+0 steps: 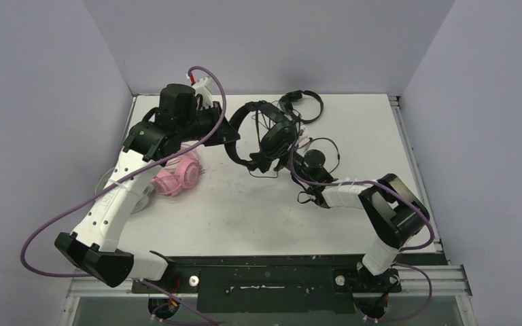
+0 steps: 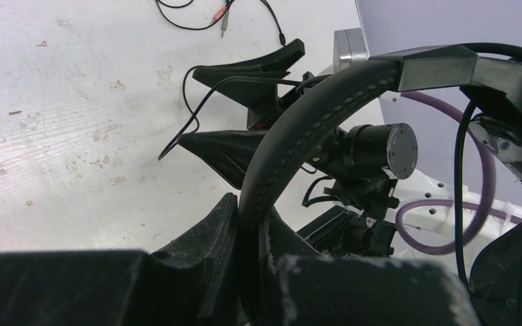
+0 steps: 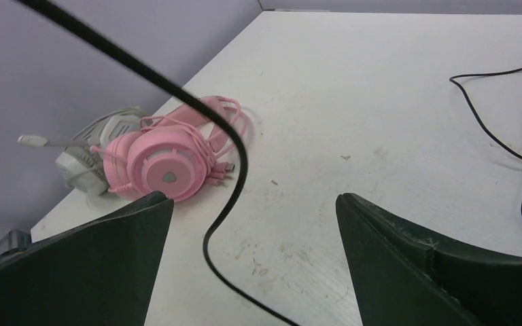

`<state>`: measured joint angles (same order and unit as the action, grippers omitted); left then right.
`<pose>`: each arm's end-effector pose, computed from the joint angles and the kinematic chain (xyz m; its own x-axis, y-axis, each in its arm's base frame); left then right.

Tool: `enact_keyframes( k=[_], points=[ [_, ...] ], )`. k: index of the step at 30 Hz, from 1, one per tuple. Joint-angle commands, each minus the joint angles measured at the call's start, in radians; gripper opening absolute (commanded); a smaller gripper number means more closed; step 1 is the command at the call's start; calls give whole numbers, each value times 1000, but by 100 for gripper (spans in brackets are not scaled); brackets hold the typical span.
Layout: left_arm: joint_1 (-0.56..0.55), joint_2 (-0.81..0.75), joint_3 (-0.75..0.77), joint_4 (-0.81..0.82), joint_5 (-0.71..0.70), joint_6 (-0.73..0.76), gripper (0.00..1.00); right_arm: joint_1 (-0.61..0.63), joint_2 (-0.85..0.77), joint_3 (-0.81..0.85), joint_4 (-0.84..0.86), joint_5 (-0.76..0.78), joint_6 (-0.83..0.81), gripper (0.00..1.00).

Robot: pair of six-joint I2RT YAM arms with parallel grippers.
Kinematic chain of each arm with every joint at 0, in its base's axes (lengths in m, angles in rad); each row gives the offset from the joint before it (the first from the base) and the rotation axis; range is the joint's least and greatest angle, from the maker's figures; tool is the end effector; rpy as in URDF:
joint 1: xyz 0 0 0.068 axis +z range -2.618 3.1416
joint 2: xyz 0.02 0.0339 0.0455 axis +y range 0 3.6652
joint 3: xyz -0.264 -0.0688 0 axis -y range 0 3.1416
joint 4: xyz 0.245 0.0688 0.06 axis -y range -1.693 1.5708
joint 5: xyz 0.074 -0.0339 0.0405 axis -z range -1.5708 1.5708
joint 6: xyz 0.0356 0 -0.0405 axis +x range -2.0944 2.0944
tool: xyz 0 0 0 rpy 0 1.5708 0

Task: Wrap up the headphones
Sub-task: Wrap the headphones cable around the headphones.

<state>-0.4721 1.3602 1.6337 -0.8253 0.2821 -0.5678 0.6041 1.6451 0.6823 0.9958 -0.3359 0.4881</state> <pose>0.2419 -0.1346 0.4389 -0.7421 -0.2011 -0.6395 0.2952 0.7585 -0.5810 0.2702 0.2007 0.2135 -0.3547 0.2932 -0.8878 -0.7259 0.5122 0.4591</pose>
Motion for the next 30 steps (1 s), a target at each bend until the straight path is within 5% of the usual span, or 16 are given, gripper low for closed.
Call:
enact_keyframes(
  k=[1,4,6,11,13,21,30],
  points=[
    [7,-26,31,81,28,-23,0,11,83,102,100,60,40,92],
    [11,-24,33,87,28,-26,0,11,149,129,136,63,44,87],
    [15,-22,40,88,29,-31,0,11,184,138,162,55,46,76],
    [27,-3,86,81,23,-38,0,24,241,144,180,-9,35,15],
    [41,10,109,73,11,-38,0,27,245,110,218,-29,43,0],
    [189,79,192,95,-41,-42,0,114,79,-137,251,-44,41,0],
    [321,156,181,161,-259,22,0,392,-320,-215,-173,106,-113,0]
  ],
)
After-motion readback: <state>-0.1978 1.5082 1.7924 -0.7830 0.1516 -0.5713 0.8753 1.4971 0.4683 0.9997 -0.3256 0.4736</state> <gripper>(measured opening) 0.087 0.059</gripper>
